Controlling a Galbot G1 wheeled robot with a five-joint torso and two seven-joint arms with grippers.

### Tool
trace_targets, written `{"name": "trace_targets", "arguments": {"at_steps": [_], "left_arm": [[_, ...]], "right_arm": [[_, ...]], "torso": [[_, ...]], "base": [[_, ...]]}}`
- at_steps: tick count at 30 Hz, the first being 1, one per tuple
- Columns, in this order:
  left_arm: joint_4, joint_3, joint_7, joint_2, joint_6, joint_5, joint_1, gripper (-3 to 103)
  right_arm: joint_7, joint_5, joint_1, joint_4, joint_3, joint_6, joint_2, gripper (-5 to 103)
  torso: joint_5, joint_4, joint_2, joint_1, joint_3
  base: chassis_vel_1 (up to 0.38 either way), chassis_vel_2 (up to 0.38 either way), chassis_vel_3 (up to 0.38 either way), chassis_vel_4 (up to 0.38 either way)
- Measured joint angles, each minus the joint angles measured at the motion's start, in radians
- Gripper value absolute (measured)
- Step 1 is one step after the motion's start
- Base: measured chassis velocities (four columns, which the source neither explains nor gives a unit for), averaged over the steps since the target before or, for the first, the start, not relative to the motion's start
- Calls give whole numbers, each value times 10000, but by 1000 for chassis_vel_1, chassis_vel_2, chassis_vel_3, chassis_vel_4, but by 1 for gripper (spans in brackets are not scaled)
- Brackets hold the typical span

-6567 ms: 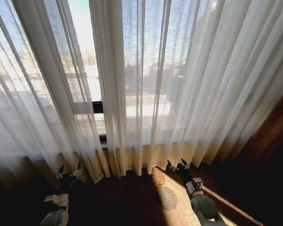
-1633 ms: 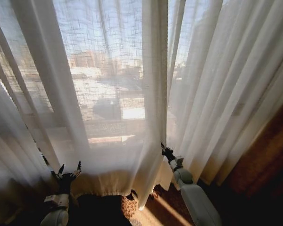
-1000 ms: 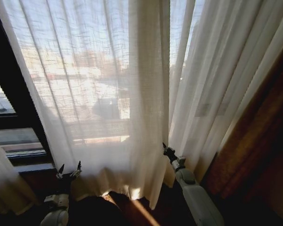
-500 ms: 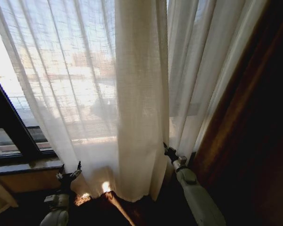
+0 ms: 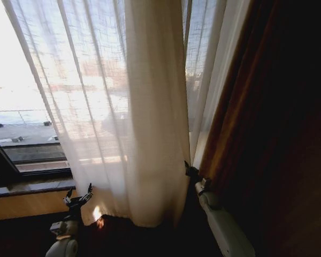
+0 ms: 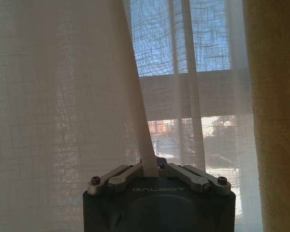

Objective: Open the curtains by pulling them apart, changing their state from closed to fully open.

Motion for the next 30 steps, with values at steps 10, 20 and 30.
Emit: {"name": "trace_targets", "arguments": {"at_steps": [10,20,30], "left_arm": [[1,-12,-7,4,0,0,-1,100],[0,-6,-6,2,0,0,0,100],[0,-1,-4,2,0,0,-1,100]], "right_arm": [[-171,-229,-33,6,9,92,-1,0],[-516,-239,-16,-112,9,-22,32,0],[-417,-148,98,-245,0,207,6,0]], "torso": [[-8,10,0,1,0],[-8,6,0,0,0],[-10,5,0,0,0]], "base": [[6,-13,12,-3],[-12,-12,11,9],[-109,-115,92,100]]}}
